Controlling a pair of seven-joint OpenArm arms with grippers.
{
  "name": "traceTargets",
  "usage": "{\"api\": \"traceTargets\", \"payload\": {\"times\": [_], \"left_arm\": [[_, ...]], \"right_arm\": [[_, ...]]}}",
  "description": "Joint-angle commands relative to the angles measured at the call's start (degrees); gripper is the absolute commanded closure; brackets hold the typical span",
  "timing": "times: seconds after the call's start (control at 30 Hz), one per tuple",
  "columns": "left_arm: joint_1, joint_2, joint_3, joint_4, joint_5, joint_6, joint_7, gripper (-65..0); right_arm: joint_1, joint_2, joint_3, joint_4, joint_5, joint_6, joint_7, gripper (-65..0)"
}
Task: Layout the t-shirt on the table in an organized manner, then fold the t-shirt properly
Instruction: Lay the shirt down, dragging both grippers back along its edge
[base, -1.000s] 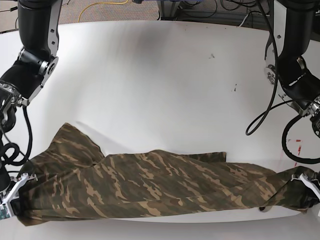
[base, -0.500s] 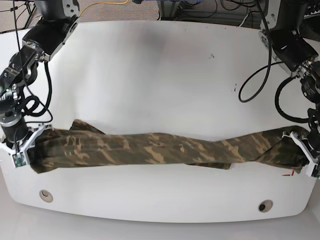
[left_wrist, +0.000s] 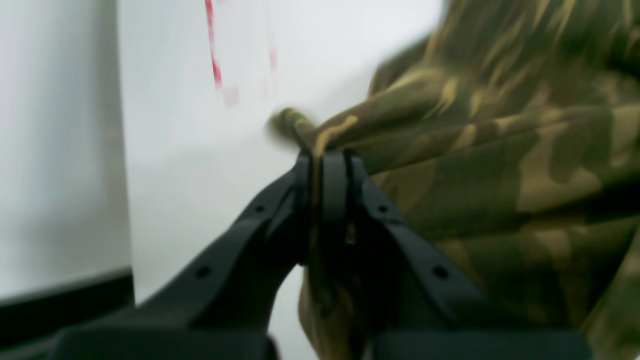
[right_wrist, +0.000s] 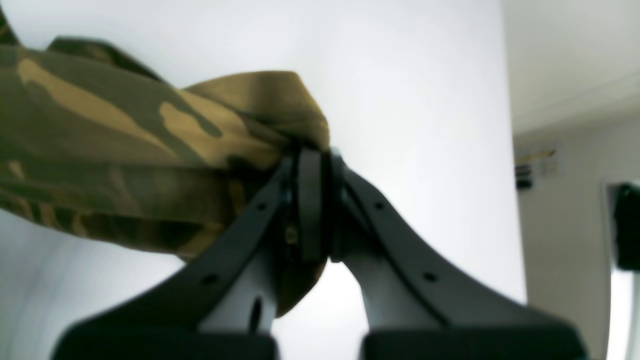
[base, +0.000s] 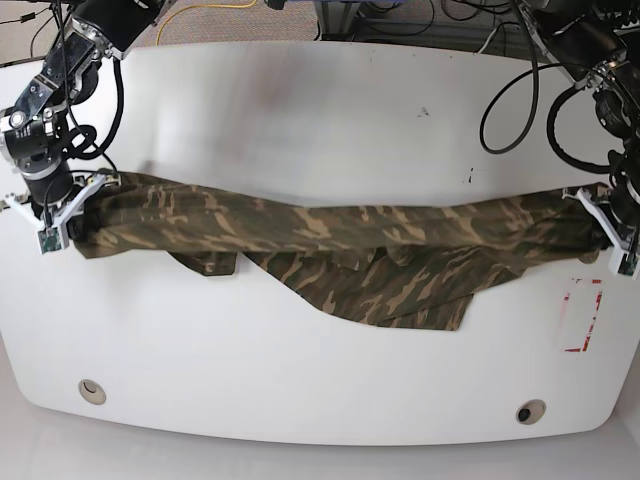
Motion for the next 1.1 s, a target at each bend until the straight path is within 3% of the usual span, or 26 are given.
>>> {"api": "traceTargets", "payload": {"times": [0.0, 0.6, 1.07], "left_arm": [[1.9, -2.5, -1.6, 1.3, 2.9, 0.4, -0.3, 0.0], [18.1, -2.7, -3.9, 1.3, 2.9, 0.4, -0.7, 0.0], [26.3, -4.9, -3.9, 1.1, 3.2, 0.4, -8.6, 0.0]], "right_arm": [[-1.9, 0.4, 1.9, 1.1, -2.4, -1.5, 0.3, 0.0], [-15.4, -7.7, 5.5, 1.1, -2.4, -1.5, 0.4, 0.0], [-19.7, -7.8, 5.4, 1.1, -2.7, -1.5, 0.4, 0.0]]}}
